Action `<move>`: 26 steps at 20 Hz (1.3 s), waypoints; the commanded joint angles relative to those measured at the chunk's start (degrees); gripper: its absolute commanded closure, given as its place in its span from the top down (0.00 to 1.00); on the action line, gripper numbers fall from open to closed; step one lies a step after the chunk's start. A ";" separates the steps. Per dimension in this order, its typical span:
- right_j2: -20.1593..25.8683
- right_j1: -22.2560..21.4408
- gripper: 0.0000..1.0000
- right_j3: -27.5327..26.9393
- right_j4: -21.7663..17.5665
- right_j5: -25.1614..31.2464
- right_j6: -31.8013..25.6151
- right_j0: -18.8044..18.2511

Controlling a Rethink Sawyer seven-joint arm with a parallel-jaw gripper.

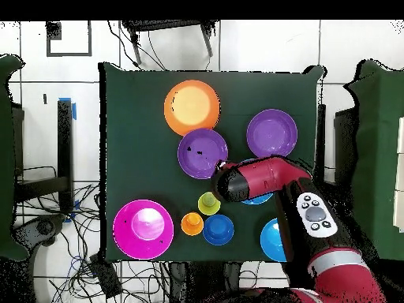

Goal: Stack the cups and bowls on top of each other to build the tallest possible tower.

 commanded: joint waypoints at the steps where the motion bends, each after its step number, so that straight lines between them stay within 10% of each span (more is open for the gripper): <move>1: -6.10 4.19 1.00 -4.68 -6.70 -0.97 0.57 3.56; 10: -10.37 6.05 1.00 -5.66 -8.10 -4.65 1.84 5.47; 11: -10.47 6.23 0.00 -5.36 -7.20 -5.38 1.00 5.27; 26: -1.76 4.90 0.00 -1.02 1.13 1.20 -5.77 0.64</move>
